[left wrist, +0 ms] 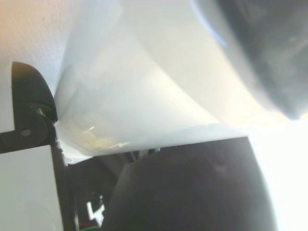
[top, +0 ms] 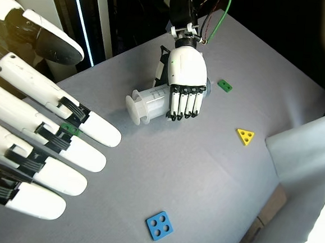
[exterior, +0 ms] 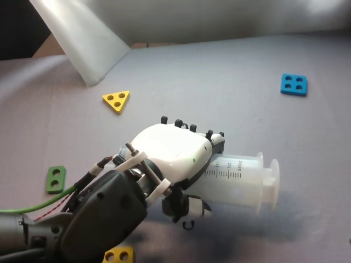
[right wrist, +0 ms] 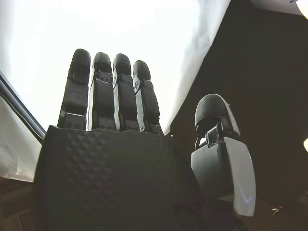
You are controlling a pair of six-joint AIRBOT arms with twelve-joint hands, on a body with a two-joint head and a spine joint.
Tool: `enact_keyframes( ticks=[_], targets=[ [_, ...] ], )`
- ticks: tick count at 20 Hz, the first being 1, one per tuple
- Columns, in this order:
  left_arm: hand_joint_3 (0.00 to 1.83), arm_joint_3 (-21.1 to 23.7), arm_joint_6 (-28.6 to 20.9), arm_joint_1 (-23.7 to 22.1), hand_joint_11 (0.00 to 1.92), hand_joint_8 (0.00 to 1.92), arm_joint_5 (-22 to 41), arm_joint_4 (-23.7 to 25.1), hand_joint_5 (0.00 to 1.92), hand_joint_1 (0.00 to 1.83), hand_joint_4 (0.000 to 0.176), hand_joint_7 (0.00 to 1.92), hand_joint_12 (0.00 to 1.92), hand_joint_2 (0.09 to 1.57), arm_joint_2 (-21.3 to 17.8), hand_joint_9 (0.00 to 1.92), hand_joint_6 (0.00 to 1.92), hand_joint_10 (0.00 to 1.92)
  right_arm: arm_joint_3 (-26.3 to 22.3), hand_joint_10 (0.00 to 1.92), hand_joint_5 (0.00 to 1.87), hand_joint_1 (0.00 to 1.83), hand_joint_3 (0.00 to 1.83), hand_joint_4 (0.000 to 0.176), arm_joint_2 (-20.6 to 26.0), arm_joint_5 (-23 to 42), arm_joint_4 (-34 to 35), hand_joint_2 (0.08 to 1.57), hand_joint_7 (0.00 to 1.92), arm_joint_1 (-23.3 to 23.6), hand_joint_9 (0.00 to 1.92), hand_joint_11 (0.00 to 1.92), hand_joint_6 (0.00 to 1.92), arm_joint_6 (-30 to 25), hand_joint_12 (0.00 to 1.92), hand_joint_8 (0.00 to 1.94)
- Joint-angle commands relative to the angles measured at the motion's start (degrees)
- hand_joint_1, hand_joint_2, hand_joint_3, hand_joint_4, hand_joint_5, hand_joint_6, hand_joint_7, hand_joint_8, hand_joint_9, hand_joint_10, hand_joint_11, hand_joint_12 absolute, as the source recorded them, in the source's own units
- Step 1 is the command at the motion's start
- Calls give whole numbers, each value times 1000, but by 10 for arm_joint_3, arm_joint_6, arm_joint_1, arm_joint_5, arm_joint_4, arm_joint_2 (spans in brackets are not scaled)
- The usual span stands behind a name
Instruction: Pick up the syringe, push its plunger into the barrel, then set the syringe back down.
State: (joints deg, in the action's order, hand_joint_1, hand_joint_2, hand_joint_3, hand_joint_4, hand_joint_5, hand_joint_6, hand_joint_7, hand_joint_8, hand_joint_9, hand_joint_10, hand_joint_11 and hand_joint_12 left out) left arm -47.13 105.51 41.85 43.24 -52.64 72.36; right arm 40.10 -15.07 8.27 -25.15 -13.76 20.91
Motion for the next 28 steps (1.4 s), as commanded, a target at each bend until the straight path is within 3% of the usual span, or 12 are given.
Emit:
enact_keyframes(
  ticks=[1, 2, 4, 10, 13, 17, 21, 24, 25, 26, 27, 28],
  targets=[
    [0, 2, -3, -2, 237, 1743, 44, 38, 630, 1095, 0, 534, 1601, 1340, 2, 327, 1454, 1508, -1, 6, 271, 0, 1, 0, 1, 60, 6, 1287, 239, 5, 167, 0, 4, -1, 358, 3],
    [0, 2, -3, -2, 179, 1474, 45, 38, 660, 1082, 0, 341, 1559, 1288, 2, 280, 1443, 1465, -3, 7, 274, 0, 1, 0, 1, 60, 5, 1287, 245, 5, 171, 0, 5, -1, 359, 5],
    [0, 2, -3, -2, 19, 1132, 45, 38, 190, 1087, 0, 172, 1388, 1126, 2, 147, 1070, 1225, -6, 10, 277, 0, 1, 0, 1, 60, 3, 1288, 253, 5, 181, 0, 5, -1, 357, 7],
    [0, 4, -5, -2, 0, 53, 47, 39, 138, 736, 0, 196, 577, 861, 2, 143, 58, 175, -22, 3, 276, 97, 0, 0, 1, 49, -33, 1273, 252, 5, 175, 0, 3, -1, 345, 2],
    [0, 5, -6, -3, 0, 1, 48, 44, 3, 531, 0, 7, 70, 614, 1, 4, 1, 8, -19, 6, 299, 213, 0, 0, 1, 51, -33, 1245, 267, 8, 188, 0, 8, 3, 385, 5],
    [0, -5, -9, -38, 0, 0, 24, 66, 0, 549, 0, 0, 0, 573, -6, 0, 0, 0, 11, 1, 300, 380, 0, 0, -2, 140, -89, 1199, 267, 12, 188, 0, 3, 17, 404, 1],
    [0, -19, -27, -105, 0, 0, -80, 107, 0, 482, 0, 0, 0, 542, -40, 0, 0, 0, 75, 6, 310, 512, 0, 0, -56, 247, -374, 1154, 284, 28, 210, 0, 2, -135, 455, 1],
    [0, -31, -123, -160, 0, 0, -205, 202, 0, 411, 0, 0, 0, 552, -83, 0, 0, 0, 119, 4, 324, 506, 0, 0, -104, 294, -469, 1150, 290, 42, 212, 0, 6, -161, 451, 2],
    [0, -38, -203, -177, 0, 0, -249, 268, 0, 411, 0, 0, 0, 552, -93, 0, 0, 0, 133, 4, 324, 506, 0, 0, -116, 315, -494, 1150, 290, 46, 212, 0, 6, -182, 451, 2],
    [0, -43, -303, -193, 0, 0, -278, 368, 0, 377, 0, 0, 0, 546, -102, 0, 0, 0, 146, 5, 327, 461, 0, 0, -127, 346, -510, 1158, 291, 47, 213, 0, 6, -203, 457, 2],
    [0, -48, -485, -206, 0, 0, -278, 546, 0, 350, 0, 0, 0, 547, -114, 0, 0, 0, 155, 5, 322, 427, 1, 0, -141, 368, -527, 1164, 292, 47, 216, 0, 4, -206, 463, 2],
    [0, -53, -609, -208, 0, 0, -250, 661, 0, 327, 0, 0, 0, 554, -118, 0, 0, 0, 156, 3, 321, 410, 2, 0, -147, 374, -540, 1168, 291, 47, 213, 0, 3, -207, 463, 1]
  ],
)
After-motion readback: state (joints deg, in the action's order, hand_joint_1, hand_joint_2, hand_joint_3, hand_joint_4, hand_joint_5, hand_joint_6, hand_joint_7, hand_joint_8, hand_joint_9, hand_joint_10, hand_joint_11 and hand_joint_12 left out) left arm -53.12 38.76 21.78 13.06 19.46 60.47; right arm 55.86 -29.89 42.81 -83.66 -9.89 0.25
